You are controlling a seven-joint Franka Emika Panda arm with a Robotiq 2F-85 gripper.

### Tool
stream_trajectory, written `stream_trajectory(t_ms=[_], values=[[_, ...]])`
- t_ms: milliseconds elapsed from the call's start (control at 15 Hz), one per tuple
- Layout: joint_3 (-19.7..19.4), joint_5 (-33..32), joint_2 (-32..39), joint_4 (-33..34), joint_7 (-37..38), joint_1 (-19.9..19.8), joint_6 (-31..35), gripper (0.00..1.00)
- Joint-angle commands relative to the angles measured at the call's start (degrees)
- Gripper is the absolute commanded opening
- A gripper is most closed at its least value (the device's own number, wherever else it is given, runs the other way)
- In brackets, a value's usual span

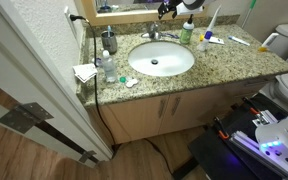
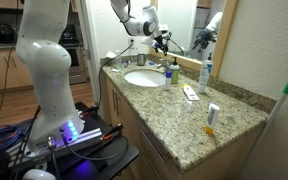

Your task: Open the tap

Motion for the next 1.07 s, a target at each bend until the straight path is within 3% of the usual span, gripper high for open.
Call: stream_trajectory(t_ms=[0, 333, 467, 1000], values=[[-0.44, 0.70, 0.33, 0.37, -0.53, 0.41, 0.06, 1.00], [2.41, 5.95, 4.05, 3.49, -1.65, -0.93, 1.75, 1.00], [-0.21, 4.15, 6.67, 5.78, 1.40, 1.36, 2.11, 1.00], [-1.61, 4.75, 14.70, 13.64, 4.92, 3.07, 1.38, 1.00]])
